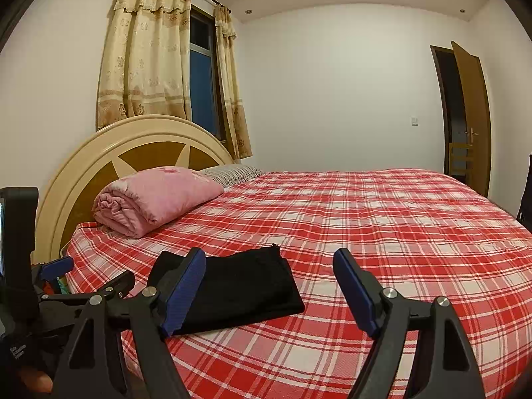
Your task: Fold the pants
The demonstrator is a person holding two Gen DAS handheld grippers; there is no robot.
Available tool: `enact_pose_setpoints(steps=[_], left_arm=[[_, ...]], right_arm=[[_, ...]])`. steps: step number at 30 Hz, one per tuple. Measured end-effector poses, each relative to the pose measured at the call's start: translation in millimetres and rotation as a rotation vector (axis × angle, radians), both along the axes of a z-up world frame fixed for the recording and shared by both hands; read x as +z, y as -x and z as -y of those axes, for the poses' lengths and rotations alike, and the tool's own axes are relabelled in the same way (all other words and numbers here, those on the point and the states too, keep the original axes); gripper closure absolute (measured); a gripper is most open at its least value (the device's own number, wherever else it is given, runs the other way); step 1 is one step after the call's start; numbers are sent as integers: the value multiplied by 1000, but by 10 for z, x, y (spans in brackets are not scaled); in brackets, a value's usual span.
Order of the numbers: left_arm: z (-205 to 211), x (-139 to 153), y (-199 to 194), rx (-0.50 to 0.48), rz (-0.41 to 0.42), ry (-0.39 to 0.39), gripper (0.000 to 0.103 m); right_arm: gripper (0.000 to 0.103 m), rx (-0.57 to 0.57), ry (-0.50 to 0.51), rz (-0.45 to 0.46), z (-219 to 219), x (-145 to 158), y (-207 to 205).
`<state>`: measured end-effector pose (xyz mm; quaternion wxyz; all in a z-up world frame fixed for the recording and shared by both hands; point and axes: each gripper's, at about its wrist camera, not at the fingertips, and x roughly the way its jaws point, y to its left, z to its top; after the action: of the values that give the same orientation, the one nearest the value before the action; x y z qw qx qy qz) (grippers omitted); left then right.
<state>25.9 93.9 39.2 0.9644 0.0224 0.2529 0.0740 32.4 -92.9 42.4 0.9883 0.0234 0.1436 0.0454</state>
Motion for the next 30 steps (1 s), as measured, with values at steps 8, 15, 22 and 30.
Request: enact_pose_setpoints(steps=[8, 15, 22, 30], left_arm=[[2, 13, -11, 15, 0, -11, 0], [3, 19, -23, 19, 4, -15, 0], [9, 10, -20, 30, -4, -6, 0], [10, 8, -12, 18, -8, 7, 0]], right_arm=[[23, -5, 8, 5, -8, -4, 7], [23, -10, 14, 9, -9, -14, 21], [23, -10, 15, 9, -11, -12, 20], [23, -11, 13, 8, -10, -20, 24]])
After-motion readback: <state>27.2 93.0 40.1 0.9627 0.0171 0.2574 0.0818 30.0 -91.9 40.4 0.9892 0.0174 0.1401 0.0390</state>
